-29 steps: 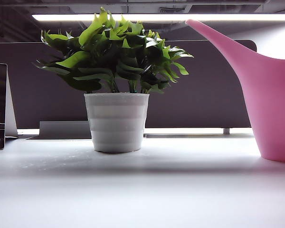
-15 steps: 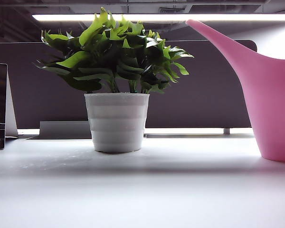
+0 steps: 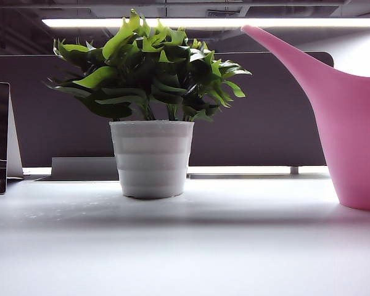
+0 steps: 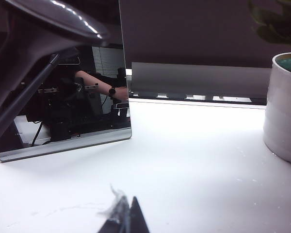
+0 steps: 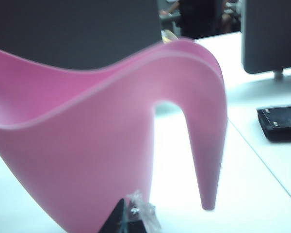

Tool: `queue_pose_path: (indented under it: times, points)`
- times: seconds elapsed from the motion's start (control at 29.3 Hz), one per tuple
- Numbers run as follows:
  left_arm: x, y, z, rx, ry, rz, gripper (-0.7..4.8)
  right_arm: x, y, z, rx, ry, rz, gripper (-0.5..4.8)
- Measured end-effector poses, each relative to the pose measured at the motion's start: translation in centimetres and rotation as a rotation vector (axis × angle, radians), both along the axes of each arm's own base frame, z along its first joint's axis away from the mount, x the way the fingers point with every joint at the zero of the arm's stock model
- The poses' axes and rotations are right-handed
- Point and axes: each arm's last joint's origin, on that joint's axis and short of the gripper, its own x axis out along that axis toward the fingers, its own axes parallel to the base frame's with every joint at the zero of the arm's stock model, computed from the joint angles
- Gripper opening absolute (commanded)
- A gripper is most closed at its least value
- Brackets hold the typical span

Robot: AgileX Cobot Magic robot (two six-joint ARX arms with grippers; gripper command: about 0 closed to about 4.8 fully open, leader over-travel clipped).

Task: Pick up the watering can from the table, water the potted plant, and put the can back.

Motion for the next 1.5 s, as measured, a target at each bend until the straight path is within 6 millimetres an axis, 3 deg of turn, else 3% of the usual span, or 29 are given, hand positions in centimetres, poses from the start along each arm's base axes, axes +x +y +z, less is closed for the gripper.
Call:
queue_pose_path:
  times: [0.34, 0.65, 1.5]
  points:
    - [0.0, 0.0, 0.0, 0.000, 0.000, 0.000, -0.05, -1.6, 1.6, 0.2, -0.091, -0.026, 0.035, -0.05]
    - [0.0, 0.0, 0.0, 0.000, 0.000, 0.000, -0.05, -2.6, 1.8, -0.1, -0.095, -0.014, 0.017, -0.05]
    - [0.0, 0.0, 0.0, 0.000, 0.000, 0.000, -0.05, -2.6, 2.1, -0.4, -0.103, 0.011, 0.079, -0.05]
